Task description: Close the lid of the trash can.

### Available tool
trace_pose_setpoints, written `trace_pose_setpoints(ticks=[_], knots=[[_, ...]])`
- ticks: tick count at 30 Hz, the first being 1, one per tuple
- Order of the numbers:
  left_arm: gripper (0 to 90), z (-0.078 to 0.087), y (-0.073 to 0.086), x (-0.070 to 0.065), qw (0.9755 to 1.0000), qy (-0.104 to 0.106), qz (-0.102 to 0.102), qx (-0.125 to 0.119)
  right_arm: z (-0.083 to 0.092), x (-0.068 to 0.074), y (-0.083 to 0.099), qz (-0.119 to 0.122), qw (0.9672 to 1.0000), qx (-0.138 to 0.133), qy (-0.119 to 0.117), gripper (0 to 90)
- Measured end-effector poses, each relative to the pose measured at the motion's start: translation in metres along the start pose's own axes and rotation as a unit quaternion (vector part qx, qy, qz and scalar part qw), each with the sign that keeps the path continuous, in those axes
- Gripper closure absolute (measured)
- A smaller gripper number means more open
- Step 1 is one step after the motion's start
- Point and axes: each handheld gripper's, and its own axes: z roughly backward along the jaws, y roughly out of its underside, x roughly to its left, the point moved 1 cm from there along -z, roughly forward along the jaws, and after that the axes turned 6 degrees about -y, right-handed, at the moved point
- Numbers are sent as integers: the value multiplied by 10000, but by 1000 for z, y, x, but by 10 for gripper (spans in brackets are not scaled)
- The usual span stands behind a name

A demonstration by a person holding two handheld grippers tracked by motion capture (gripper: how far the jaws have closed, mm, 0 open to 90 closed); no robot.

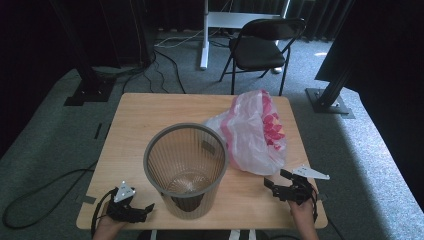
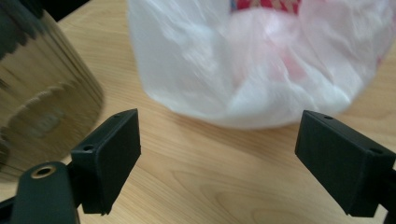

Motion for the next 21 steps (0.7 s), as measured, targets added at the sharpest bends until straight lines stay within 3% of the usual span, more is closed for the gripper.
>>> trace_pose_setpoints(ticks=[11, 21], knots=[[0, 0, 0, 0, 10000, 9, -4, 3, -2, -14, 19, -174, 9995, 92, 249, 134], [0, 0, 0, 0, 10000, 6, -10, 2, 10, -25, 39, -258, 9979, 242, 551, 134]])
